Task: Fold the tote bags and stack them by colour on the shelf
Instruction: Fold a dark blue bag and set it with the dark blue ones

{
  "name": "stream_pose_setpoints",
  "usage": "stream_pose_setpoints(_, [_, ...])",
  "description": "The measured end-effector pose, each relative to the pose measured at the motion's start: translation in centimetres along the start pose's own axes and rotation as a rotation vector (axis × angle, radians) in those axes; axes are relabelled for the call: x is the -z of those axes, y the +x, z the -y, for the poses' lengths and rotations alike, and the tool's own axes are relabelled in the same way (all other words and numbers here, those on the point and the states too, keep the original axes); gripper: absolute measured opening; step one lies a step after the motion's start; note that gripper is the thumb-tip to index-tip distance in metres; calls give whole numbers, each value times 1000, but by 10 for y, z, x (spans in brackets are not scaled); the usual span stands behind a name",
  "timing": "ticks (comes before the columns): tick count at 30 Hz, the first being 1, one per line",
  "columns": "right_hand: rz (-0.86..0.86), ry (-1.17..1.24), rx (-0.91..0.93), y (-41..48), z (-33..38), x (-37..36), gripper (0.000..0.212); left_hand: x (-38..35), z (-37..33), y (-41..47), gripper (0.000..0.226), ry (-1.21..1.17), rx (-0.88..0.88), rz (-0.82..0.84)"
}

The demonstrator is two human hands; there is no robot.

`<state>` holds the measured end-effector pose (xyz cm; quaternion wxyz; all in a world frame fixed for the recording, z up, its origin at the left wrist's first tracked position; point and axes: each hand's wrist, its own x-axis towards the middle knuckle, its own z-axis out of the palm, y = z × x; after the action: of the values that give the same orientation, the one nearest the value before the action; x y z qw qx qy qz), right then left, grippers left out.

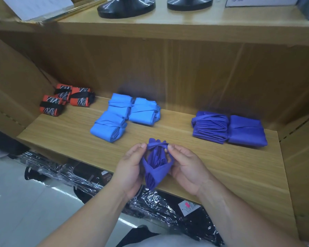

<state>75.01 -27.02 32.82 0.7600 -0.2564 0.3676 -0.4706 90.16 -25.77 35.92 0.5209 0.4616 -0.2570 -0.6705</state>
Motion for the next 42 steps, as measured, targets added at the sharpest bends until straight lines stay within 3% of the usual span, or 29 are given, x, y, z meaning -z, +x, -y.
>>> stream_pose_setpoints(5, [-151,-61,67,6,-3,-12,26,-3,4,2,9,189,-57,-24])
stream_pose_setpoints(11, [-312,-148,249,9,-18,-25,50,-14,9,2,14,342,-125,-78])
stream_pose_setpoints(13, [-321,-192,283,8,-25,-26,50,-15,13,3,17,336,-151,-161])
stream_pose_setpoints(16, [-334,-279,332,7,-30,-27,34,-19,12,5,17,283,-151,-243])
stream_pose_setpoints(21, [-329,-580,507,9,-31,-20,31,-23,6,1,17,161,-43,-302])
stream_pose_setpoints(27, [-377,-814,653,-2,-29,-20,20,-24,-4,-9,22,86,47,-242])
stream_pose_setpoints(31, [-378,-895,798,-11,-21,-21,26,-34,-19,-20,25,153,73,-139])
stream_pose_setpoints(38, [-297,-1041,1091,-15,1,-27,27,-50,-24,-36,22,140,-184,-169])
stream_pose_setpoints(42, [-281,-1036,1195,-17,11,-24,32,-52,-25,-38,20,71,-230,-105])
